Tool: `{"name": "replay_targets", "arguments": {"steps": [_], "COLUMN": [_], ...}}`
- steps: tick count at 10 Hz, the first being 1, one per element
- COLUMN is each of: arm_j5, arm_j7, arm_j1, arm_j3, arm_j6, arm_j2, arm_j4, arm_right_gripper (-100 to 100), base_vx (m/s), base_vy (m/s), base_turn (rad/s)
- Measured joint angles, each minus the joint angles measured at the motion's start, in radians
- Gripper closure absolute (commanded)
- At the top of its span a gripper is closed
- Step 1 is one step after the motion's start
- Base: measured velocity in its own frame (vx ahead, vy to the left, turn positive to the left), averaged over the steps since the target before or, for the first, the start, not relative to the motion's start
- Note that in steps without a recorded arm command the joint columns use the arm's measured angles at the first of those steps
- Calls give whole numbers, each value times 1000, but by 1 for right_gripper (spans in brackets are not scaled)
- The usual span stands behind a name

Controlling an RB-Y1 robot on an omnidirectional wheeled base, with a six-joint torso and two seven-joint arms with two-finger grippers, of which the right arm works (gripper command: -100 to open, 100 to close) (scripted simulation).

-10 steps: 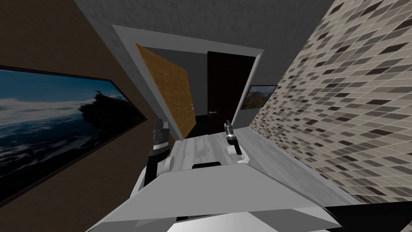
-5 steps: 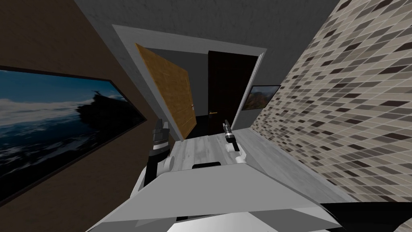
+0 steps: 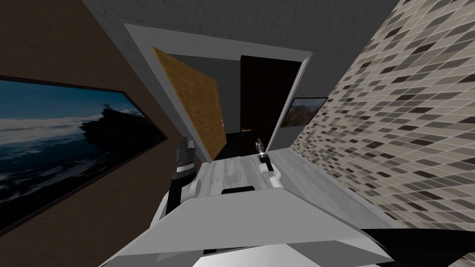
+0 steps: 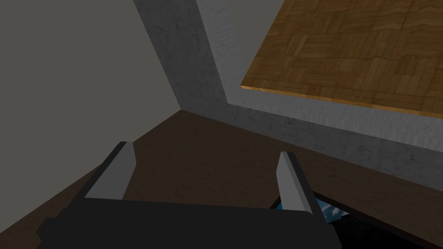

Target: Push the door open

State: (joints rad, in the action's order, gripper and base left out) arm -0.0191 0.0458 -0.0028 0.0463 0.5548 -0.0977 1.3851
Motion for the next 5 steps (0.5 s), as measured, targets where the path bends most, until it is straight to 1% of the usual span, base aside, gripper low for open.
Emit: {"name": "replay_targets", "arguments": {"steps": [1, 2, 4, 5], "arm_j5": [1, 2, 3, 4], "arm_j7": [5, 8, 15, 18], "arm_j1": [-18, -26, -56, -77], "arm_j3": [1, 1, 3, 4], "arm_j6": [-4, -2, 1, 0], "arm_j2": [-6, -7, -13, -16], "arm_j4": [-25, -46, -98, -128], "arm_right_gripper": [-100, -100, -100, -100], "base_vx": [47, 50, 50, 44], "base_vy": [-11, -10, -15, -20], "base_turn": [17, 29, 25, 18]}}
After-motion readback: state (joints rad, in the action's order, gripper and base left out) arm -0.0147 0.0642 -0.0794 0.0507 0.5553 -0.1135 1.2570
